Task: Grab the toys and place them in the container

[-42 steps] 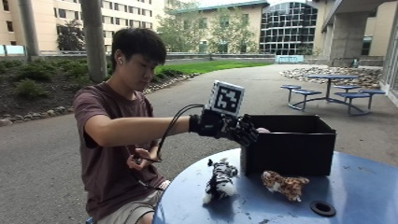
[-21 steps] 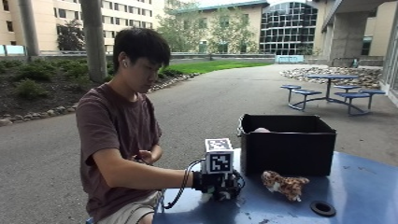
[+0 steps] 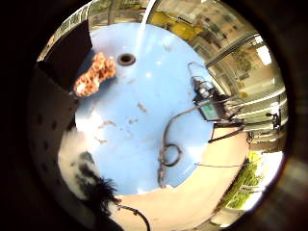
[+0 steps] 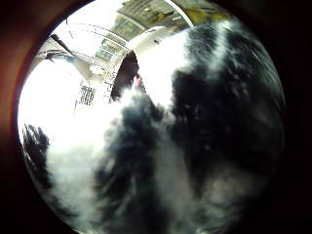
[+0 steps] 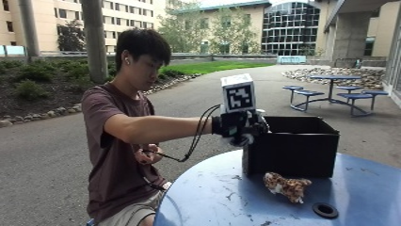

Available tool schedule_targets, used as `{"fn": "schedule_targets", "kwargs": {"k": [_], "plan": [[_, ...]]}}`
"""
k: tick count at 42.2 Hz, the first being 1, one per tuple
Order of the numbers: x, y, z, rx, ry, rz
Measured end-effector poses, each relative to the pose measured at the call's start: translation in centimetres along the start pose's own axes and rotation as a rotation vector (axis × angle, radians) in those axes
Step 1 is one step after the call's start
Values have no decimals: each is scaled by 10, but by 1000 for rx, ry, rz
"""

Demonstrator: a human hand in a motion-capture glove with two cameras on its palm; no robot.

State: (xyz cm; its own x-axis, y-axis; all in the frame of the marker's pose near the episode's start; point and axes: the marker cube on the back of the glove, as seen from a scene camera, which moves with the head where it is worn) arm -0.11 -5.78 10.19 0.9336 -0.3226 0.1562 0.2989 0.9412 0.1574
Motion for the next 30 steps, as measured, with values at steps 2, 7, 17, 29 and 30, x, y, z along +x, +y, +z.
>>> {"fn": "schedule_targets", "kwargs": {"k": [2,7,17,29,30], "plan": [[-6,-11,-31,23,52,10],[-30,-32,-83,62,133,37],[-95,-70,-98,81,209,-16],[-200,-127,-67,67,125,-49],[-204,-129,-64,62,132,-55]]}}
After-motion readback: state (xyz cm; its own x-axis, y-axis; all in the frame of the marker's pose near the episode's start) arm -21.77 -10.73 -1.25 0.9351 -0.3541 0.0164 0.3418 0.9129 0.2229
